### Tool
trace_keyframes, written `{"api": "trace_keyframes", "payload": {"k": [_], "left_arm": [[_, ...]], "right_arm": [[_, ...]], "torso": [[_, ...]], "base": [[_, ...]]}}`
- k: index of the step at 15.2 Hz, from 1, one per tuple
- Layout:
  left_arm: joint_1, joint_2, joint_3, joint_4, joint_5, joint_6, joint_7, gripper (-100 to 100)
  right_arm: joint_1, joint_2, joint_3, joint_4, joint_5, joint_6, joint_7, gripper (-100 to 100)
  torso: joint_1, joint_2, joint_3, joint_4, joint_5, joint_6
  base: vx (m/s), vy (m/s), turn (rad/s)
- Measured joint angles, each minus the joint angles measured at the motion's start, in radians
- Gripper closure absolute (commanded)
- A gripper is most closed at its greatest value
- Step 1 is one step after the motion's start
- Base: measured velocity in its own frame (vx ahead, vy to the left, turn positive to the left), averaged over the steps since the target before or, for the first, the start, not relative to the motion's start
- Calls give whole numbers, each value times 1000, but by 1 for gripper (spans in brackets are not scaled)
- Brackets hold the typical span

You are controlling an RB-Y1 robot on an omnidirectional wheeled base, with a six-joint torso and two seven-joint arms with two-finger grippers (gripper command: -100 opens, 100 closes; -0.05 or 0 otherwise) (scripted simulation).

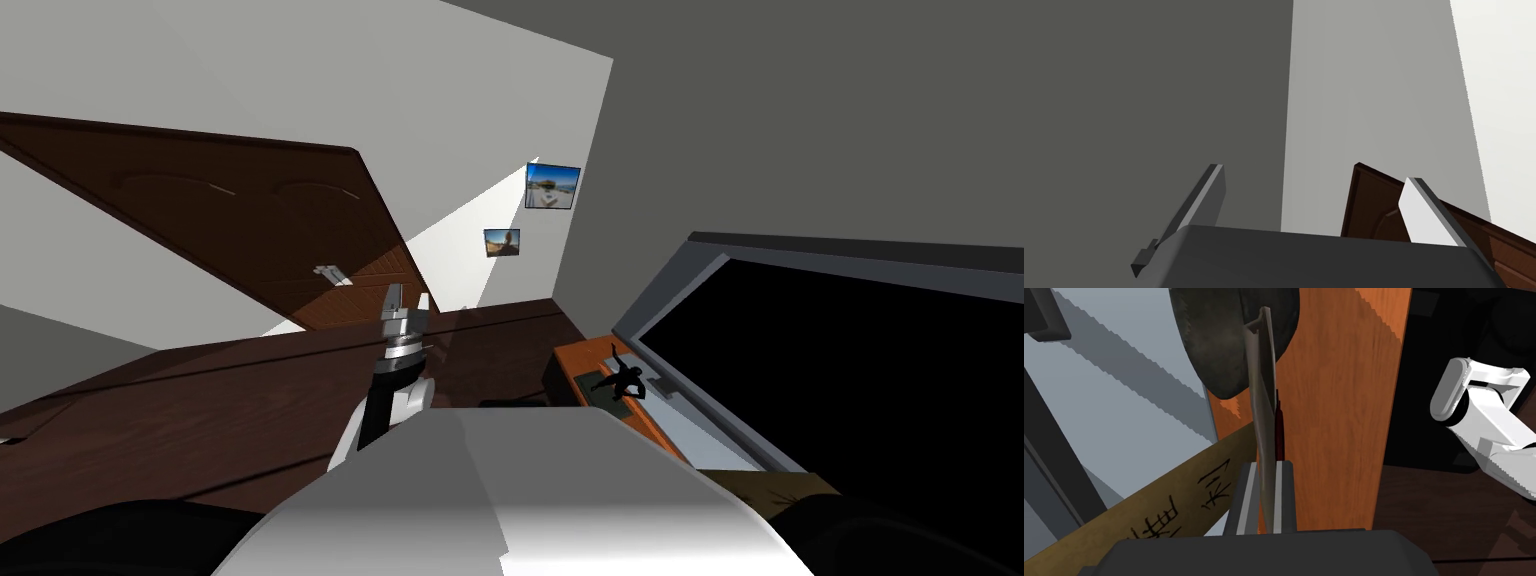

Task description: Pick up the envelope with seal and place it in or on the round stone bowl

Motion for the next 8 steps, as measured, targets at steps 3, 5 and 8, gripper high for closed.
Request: {"api": "trace_keyframes", "payload": {"k": [3, 5, 8], "left_arm": [[0, 0, 0, 0, 0, 0, 0, 0], [0, 0, 0, 0, 0, 0, 0, 0], [0, 0, 0, 0, 0, 0, 0, 0]], "right_arm": [[8, -20, -4, -5, -7, -12, 1, -100], [8, -20, -4, -5, -7, -12, 1, -100], [10, -34, -4, -4, -12, -18, -1, -100]], "torso": [[0, -1, 0, 0, -1, 0], [0, -3, -1, 0, -1, 0], [1, -4, -2, -1, -1, 0]], "base": [[-20, -3, -10], [0, 0, 0], [1, 18, -57]]}}
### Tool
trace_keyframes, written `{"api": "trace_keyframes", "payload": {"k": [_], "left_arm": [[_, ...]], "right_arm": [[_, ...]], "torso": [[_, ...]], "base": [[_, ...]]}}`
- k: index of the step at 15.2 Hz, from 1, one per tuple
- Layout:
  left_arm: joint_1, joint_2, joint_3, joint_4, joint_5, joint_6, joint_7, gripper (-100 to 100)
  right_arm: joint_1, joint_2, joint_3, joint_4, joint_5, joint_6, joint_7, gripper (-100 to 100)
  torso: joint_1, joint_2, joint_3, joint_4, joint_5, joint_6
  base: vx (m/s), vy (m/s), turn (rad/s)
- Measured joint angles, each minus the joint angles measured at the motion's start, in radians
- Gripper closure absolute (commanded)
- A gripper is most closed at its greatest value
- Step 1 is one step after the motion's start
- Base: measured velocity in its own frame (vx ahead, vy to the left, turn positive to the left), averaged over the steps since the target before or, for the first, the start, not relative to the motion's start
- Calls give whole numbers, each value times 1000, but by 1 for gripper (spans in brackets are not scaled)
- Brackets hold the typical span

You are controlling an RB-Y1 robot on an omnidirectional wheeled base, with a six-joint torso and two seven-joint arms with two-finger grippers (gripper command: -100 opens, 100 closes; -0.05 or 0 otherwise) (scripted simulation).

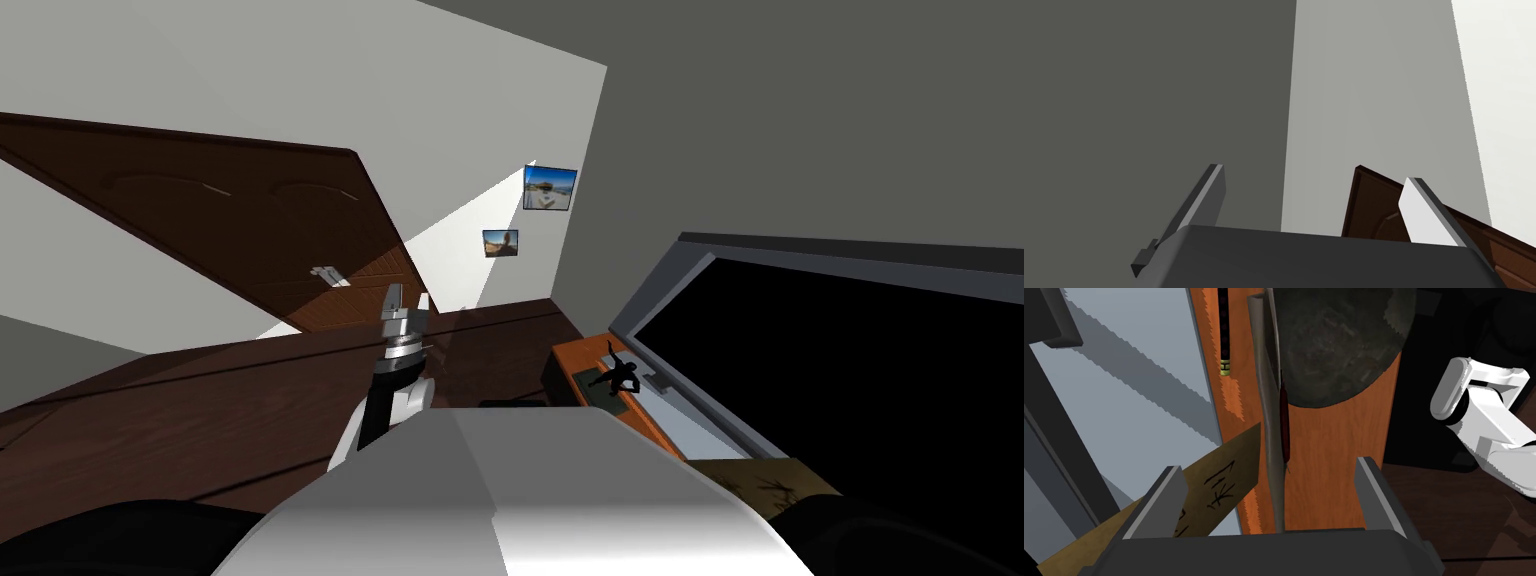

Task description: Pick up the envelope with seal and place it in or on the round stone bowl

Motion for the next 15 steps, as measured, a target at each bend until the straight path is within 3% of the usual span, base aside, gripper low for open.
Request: {"api": "trace_keyframes", "payload": {"k": [5, 10, 15], "left_arm": [[0, 0, 0, 0, 0, 0, 0, 0], [0, 0, 0, 0, 0, 0, 0, 0], [0, 0, 0, 0, 0, 0, 0, 0]], "right_arm": [[33, -79, -13, 12, -40, -57, 0, -100], [82, -174, -31, -15, -91, -92, -3, -100], [85, -180, -33, -18, -95, -95, -2, -100]], "torso": [[4, 0, 0, 0, 1, 0], [3, -1, 0, 0, 1, 0], [0, 0, 0, 0, 0, 0]], "base": [[-4, 49, -85], [-4, 44, -61], [0, 4, -1]]}}
